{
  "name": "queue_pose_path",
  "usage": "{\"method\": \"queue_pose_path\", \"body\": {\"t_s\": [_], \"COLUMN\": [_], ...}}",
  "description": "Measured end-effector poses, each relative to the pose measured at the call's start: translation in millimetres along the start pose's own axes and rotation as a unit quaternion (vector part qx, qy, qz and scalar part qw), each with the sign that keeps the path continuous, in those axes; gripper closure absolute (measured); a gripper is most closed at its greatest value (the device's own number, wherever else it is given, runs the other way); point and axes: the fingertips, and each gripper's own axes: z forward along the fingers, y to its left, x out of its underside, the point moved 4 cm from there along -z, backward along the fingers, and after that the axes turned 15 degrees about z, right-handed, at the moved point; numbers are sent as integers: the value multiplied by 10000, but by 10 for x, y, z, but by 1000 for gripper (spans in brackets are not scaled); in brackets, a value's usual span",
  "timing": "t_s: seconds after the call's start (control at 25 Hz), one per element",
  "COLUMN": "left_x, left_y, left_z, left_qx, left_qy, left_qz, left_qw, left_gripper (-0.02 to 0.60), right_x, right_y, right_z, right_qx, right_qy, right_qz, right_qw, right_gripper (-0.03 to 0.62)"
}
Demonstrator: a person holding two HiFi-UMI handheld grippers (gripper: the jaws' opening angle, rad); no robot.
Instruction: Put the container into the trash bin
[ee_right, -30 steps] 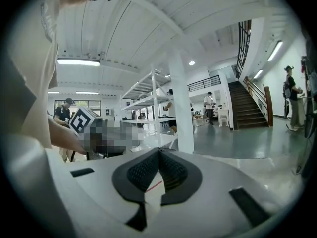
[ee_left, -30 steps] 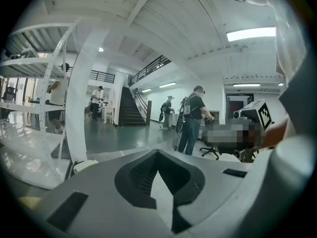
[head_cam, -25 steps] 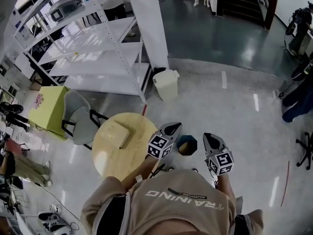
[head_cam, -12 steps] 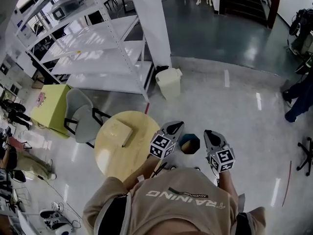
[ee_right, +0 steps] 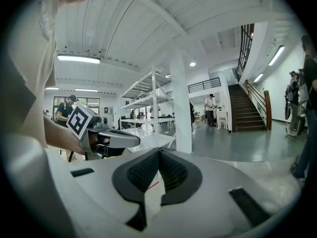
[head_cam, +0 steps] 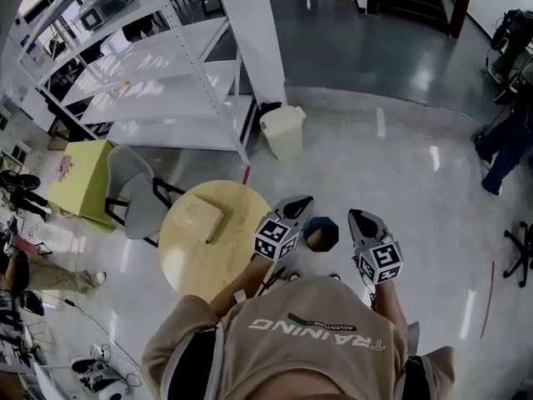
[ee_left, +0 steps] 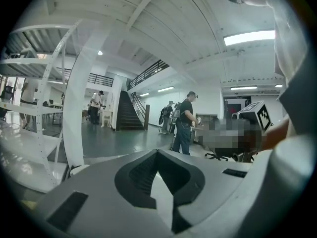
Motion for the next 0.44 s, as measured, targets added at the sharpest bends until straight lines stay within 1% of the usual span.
{"method": "queue_pose_path", "body": {"t_s": [0.24, 0.44], "left_x": [-107, -182], "left_y": [36, 100], "left_z": [88, 137], "left_qx": [88, 91], "left_qy": [-81, -182], "left_qz": [48, 173], "left_qw": [9999, 9996], "left_gripper": [575, 575], "right_x": [-102, -70], "right_y": [-12, -43], "right_z": [-44, -76], "right_qx": [77, 150], "right_qy": [-154, -202], "right_qz": [-42, -29], "right_qw": [9998, 9997], "right_gripper": [592, 592]}}
